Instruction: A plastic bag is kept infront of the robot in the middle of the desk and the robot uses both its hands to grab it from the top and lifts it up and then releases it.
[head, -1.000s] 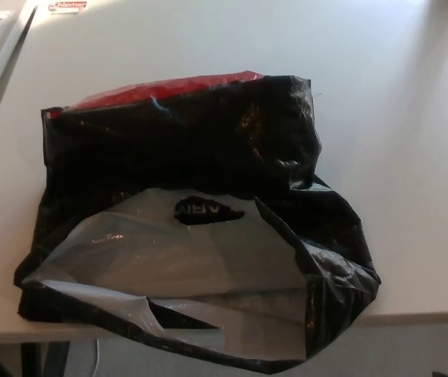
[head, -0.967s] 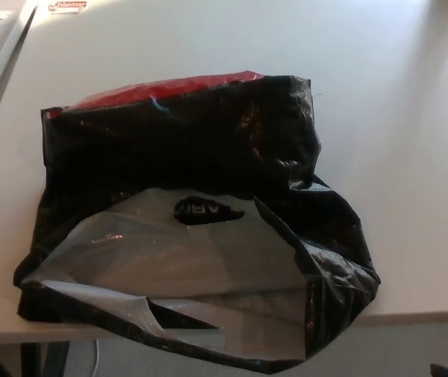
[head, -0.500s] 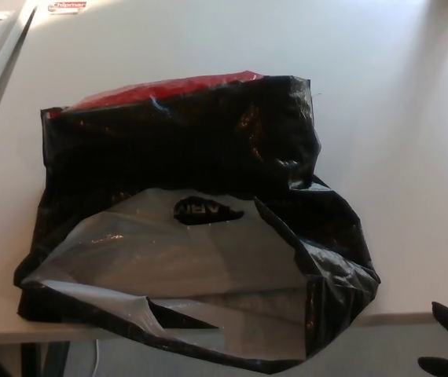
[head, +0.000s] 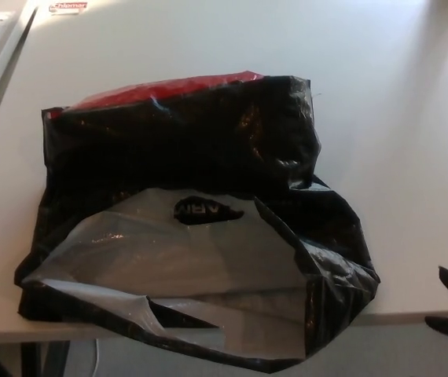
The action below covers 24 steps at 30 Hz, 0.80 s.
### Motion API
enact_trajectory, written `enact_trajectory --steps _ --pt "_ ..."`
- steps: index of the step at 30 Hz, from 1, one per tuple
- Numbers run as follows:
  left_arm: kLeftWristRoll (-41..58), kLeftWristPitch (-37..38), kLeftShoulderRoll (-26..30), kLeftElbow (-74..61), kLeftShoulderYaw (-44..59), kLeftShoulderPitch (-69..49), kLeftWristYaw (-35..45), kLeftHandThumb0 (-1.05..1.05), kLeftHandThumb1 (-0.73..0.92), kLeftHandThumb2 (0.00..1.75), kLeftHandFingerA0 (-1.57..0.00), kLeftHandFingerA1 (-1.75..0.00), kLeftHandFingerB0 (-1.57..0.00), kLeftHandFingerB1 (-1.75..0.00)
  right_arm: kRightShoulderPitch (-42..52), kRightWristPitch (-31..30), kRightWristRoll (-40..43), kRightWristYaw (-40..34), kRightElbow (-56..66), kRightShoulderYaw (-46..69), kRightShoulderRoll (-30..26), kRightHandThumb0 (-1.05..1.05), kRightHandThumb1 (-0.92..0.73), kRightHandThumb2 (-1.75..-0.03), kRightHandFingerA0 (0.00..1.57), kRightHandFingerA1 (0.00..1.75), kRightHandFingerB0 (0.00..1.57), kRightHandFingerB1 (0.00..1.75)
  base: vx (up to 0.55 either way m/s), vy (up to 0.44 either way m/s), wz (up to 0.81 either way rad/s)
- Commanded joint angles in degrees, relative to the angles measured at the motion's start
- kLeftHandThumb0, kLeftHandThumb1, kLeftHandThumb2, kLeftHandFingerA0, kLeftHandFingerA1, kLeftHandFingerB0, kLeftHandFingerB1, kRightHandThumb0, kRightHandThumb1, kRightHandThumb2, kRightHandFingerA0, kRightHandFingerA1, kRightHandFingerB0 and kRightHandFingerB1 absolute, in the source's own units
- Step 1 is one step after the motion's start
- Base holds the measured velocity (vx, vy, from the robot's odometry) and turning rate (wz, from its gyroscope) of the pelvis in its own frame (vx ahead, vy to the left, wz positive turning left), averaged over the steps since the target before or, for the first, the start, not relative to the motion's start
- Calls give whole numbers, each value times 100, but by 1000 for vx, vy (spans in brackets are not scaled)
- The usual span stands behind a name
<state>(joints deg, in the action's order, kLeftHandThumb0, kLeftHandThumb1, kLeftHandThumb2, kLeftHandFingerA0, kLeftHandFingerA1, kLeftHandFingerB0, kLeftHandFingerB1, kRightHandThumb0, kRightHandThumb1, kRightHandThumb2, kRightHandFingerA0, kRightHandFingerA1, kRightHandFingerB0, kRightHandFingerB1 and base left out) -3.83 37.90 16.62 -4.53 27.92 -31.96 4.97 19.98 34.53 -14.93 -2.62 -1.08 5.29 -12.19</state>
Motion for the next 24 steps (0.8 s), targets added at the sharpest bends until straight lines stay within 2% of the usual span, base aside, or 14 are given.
enact_trajectory --steps 1,2,3,4,8,9,10,11,12,15,19,20,24 --pt "-1282 841 677 1403 122 804 -725 -32 44 54 -40 -38 -30 -31 -683 -117 -931 -261 -207 -21 -423 -63 -41 -71 37 48 8 36 0 0 0" --pt "-1386 912 741 1554 113 883 -811 -32 44 54 -40 -38 -30 -31 -755 -127 -985 -289 -255 -39 -447 -63 -41 -71 37 48 8 36 0 0 0" --pt "-1543 1411 1001 2377 -22 1310 -1005 -27 42 53 -39 -39 -31 -32 -1119 -228 -1223 -336 -568 -168 -558 -65 -40 -73 34 47 7 33 0 0 0" --pt "-1668 1517 1110 2676 -95 1505 -1132 -37 38 59 -36 -43 -30 -37 -1274 -252 -1341 -405 -714 -217 -590 -65 -40 -72 33 46 8 35 0 0 0" --pt "-2076 1826 1379 3653 -387 2042 -1630 -32 41 53 -39 -38 -31 -31 -1766 -219 -1723 -704 -1276 -432 -693 -65 -39 -70 33 46 9 35 0 0 0" --pt "-2216 1820 1435 3821 -483 2174 -1789 -45 37 63 -38 -45 -29 -38 -1907 -238 -1780 -750 -1411 -489 -709 -65 -39 -72 33 46 8 34 0 0 0" --pt "-2459 1781 1531 4131 -675 2409 -2071 -46 38 64 -39 -46 -30 -39 -2159 -267 -1875 -835 -1674 -600 -734 -61 -44 -54 49 42 14 27 0 0 0" --pt "-2526 1784 1568 4264 -751 2476 -2168 -46 38 64 -39 -46 -30 -39 -2222 -253 -1893 -874 -1773 -640 -741 -61 -44 -54 49 42 14 27 0 0 0" --pt "-2585 1797 1614 4396 -817 2541 -2274 -40 43 53 -45 -41 -34 -33 -2274 -274 -1918 -867 -1822 -684 -755 -65 -39 -71 40 48 9 35 0 0 0" --pt "-2830 1549 1754 5018 -1242 2879 -2680 -43 42 53 -55 -44 -33 -32 -2472 -536 -2080 -707 -1912 -902 -825 -64 -38 -70 44 48 10 35 0 0 0" --pt "-2760 1364 1801 5672 -1623 3229 -2792 -44 42 53 -53 -43 -32 -32 -2660 -590 -2280 -732 -2099 -1122 -948 -67 -40 -71 48 48 13 36 0 0 0" --pt "-2789 1284 1804 5926 -1772 3377 -2907 -43 42 53 -53 -43 -33 -32 -2720 -593 -2309 -736 -2167 -1194 -969 -61 -43 -54 53 41 15 28 0 0 0" --pt "-2793 1288 1880 6308 -2085 3602 -3166 -41 42 53 -52 -43 -33 -33 -2843 -596 -2327 -812 -2295 -1347 -992 -60 -43 -54 51 40 16 27 0 0 0"
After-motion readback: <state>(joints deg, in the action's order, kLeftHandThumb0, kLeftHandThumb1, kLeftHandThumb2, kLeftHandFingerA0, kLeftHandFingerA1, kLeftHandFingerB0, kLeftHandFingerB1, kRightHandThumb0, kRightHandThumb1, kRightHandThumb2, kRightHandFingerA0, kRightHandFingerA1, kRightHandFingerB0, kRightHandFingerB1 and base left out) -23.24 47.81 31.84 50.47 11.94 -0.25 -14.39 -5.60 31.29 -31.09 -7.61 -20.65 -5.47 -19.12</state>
